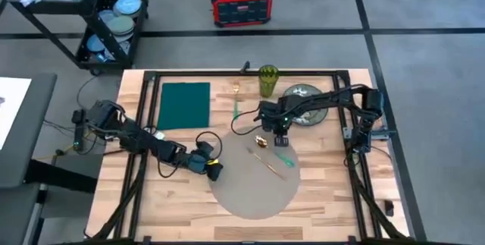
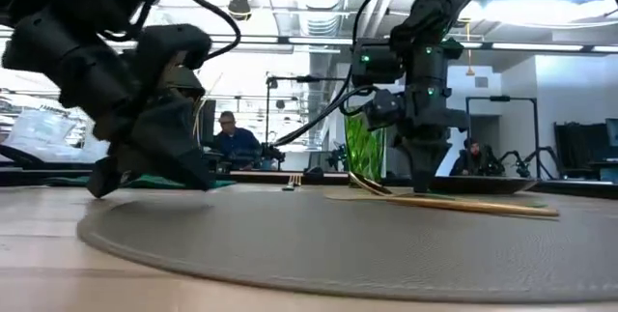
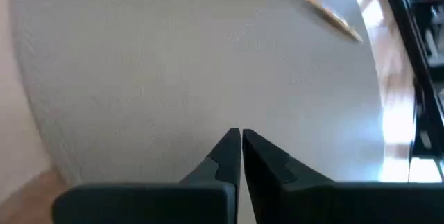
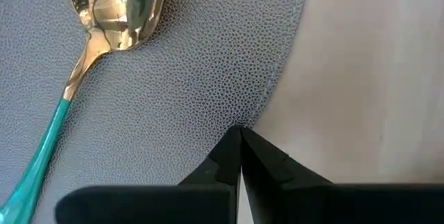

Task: Set table place
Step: Adjust the gray placemat, then put the green plate on the gray placemat

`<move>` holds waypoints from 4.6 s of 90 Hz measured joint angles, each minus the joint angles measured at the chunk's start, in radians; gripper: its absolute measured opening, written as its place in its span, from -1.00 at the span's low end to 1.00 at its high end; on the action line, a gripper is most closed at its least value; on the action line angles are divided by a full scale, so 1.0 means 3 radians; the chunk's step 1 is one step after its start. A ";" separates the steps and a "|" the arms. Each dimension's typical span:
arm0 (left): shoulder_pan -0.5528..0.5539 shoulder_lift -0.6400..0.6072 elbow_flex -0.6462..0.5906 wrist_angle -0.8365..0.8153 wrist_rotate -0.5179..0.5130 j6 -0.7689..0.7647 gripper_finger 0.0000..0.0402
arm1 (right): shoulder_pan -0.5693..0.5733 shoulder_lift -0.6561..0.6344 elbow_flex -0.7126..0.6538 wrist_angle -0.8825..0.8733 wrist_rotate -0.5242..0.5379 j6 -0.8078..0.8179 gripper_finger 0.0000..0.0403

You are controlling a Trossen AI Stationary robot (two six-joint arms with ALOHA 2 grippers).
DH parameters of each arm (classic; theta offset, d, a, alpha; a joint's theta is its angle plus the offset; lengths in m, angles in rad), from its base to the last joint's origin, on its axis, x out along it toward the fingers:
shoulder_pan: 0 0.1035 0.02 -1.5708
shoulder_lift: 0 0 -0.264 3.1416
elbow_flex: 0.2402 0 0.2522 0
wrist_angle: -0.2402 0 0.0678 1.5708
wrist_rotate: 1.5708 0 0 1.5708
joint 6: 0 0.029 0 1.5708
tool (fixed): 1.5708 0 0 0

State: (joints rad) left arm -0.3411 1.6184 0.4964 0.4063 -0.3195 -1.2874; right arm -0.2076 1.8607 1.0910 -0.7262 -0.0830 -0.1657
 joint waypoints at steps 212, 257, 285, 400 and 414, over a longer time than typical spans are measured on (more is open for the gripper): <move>0.0009 0.0479 0.1459 -0.3426 0.1476 0.1109 -1.00 | 0.0300 -0.0135 -0.0168 -0.0001 -0.0472 0.0811 -1.00; 0.0585 0.0482 0.1451 -0.3586 0.1421 0.1954 -1.00 | 0.0388 -0.0283 -0.0425 0.0007 -0.0299 0.0707 -1.00; 0.0686 0.0482 0.1451 -0.3610 0.1386 0.2303 -1.00 | 0.0381 -0.0652 -0.0444 -0.0270 0.0170 0.0743 -1.00; 0.1157 0.0505 0.1703 -0.3472 0.0973 0.3000 -1.00 | -0.0180 -0.0945 -0.0429 0.0085 0.0272 0.0120 -1.00; 0.1087 0.0480 0.1705 -0.3470 0.0970 0.2595 -1.00 | -0.0295 -0.1034 -0.0428 0.0096 0.0446 0.0008 -1.00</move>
State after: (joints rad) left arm -0.0150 1.7623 1.0080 -0.6346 -0.0284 -0.5089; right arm -0.2959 1.5506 0.9625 -0.6975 0.0508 -0.1632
